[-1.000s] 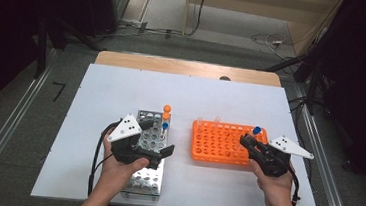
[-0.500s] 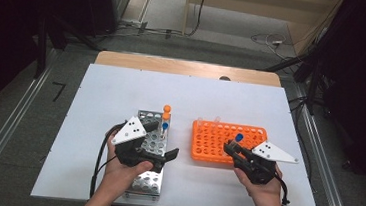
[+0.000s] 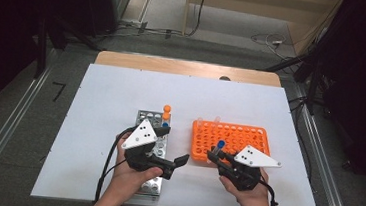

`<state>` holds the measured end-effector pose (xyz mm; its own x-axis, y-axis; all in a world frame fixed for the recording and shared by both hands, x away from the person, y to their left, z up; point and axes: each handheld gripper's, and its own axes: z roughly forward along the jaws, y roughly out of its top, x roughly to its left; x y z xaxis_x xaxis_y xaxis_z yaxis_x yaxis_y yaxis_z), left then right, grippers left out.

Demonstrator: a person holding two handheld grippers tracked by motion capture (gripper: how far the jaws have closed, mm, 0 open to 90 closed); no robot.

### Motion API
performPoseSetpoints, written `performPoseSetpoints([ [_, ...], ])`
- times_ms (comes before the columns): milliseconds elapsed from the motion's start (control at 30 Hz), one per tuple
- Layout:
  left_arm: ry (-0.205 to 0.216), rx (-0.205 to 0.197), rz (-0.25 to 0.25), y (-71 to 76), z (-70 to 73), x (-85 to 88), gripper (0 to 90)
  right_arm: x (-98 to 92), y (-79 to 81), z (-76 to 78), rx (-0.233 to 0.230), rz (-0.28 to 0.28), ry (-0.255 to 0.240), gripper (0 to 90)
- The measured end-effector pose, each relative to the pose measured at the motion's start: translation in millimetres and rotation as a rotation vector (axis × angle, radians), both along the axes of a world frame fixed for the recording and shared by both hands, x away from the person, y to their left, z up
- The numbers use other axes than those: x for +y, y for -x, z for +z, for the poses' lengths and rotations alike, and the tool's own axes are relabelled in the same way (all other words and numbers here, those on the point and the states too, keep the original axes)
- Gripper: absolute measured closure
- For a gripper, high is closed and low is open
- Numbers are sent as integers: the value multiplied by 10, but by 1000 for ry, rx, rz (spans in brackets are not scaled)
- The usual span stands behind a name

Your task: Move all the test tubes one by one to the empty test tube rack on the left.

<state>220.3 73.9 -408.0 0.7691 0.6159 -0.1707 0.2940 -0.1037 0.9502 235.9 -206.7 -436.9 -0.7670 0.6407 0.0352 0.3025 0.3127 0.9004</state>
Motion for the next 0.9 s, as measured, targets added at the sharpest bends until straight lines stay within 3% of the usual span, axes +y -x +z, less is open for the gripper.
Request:
performPoseSetpoints([
  [200,-1,-14,-22,44,24,-122,233,131,59,-9,1,43,9,744],
  [333,2,-21,-64,63,13,-208,400,219,103,-18,1,72,17,744],
  [600,-2,-22,-131,68,-15,-332,606,343,162,-37,3,116,32,745],
  [767,-28,-37,-135,82,-23,-358,728,393,198,-42,1,144,40,745],
  [900,-51,-56,-111,85,-14,-328,763,407,197,-47,16,150,36,743],
])
